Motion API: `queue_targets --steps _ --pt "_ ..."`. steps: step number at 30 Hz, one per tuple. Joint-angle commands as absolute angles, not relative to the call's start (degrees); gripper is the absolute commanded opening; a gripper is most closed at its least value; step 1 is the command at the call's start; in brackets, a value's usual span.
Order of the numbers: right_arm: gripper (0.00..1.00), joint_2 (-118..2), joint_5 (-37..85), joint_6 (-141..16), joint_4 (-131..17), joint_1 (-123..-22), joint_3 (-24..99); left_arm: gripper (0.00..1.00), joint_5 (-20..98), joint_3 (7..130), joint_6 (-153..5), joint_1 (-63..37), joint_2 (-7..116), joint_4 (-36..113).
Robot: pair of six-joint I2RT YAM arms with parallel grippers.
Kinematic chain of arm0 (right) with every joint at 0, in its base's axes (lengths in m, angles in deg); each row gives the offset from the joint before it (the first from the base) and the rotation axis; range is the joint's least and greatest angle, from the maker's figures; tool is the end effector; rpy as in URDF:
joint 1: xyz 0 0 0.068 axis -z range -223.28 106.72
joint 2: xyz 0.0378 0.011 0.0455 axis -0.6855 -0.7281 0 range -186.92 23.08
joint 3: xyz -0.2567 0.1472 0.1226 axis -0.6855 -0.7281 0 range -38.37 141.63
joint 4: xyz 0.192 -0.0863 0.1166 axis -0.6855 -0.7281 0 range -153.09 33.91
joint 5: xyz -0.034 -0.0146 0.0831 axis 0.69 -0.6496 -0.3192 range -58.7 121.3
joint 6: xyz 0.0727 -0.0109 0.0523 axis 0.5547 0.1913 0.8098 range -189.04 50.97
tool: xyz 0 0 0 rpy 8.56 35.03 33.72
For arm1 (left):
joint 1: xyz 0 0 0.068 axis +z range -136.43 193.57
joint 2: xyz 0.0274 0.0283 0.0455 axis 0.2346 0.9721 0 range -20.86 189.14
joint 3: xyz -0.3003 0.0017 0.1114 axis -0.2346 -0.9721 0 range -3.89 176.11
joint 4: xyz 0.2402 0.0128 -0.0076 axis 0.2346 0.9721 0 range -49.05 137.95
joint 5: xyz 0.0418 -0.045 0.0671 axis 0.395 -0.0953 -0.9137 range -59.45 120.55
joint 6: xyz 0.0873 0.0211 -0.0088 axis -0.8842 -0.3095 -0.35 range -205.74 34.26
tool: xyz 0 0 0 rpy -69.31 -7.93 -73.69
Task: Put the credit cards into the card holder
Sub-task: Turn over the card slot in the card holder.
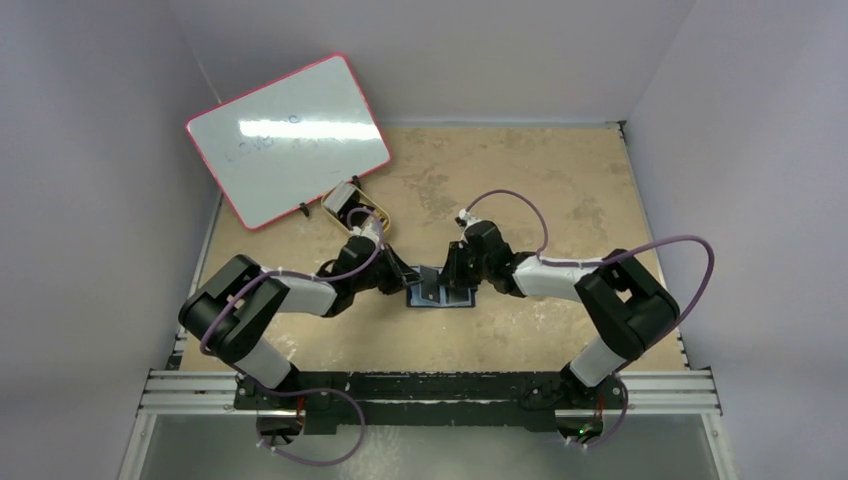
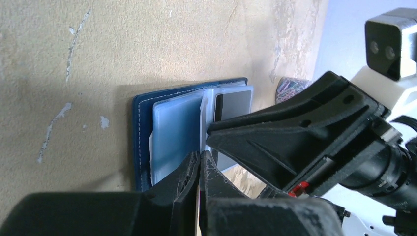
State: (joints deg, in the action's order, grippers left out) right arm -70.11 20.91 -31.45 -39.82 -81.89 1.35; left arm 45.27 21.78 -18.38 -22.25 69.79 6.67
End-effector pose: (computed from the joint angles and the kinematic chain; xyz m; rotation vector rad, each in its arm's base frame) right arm 0.2567 0.2237 0.1899 -0.1284 2.3686 0.8954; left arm 0.2336 -0.1938 0.1723 -0.4797 2.3448 -1.2560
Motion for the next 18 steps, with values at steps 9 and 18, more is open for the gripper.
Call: queue_targets --steps 9,18 --pt "0.19 -61.0 25.1 -33.6 -51.0 -82.1 3.4 0.0 40.2 31.8 -29.6 -22.8 63.1 29.2" --pt "0.16 -63.3 27.6 -33.3 -47.6 -82.0 1.3 0.25 47.3 31.1 -25.0 -22.9 64.8 19.3"
